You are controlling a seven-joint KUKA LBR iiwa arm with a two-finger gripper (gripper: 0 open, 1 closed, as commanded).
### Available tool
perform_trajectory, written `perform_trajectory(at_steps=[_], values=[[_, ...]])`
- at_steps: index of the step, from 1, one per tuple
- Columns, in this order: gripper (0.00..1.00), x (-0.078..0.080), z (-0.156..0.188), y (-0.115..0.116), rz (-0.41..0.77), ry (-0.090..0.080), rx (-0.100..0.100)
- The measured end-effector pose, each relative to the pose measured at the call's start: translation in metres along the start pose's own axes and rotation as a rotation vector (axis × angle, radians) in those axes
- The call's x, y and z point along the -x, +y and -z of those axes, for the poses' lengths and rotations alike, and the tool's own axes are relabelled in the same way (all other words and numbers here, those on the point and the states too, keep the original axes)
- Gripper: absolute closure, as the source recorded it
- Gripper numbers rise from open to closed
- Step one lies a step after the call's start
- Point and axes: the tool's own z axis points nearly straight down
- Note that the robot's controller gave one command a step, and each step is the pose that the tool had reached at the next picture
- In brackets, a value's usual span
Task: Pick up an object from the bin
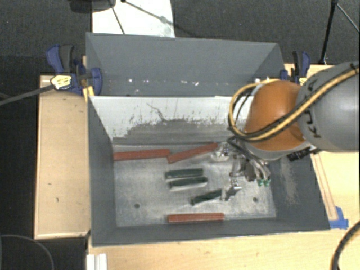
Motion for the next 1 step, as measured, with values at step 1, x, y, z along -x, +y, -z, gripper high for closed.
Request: perform_trajectory(at_steps=[1], values=[[0.00, -0.0072, 0.0087, 0.0377, 0.152, 0.001, 0.000]])
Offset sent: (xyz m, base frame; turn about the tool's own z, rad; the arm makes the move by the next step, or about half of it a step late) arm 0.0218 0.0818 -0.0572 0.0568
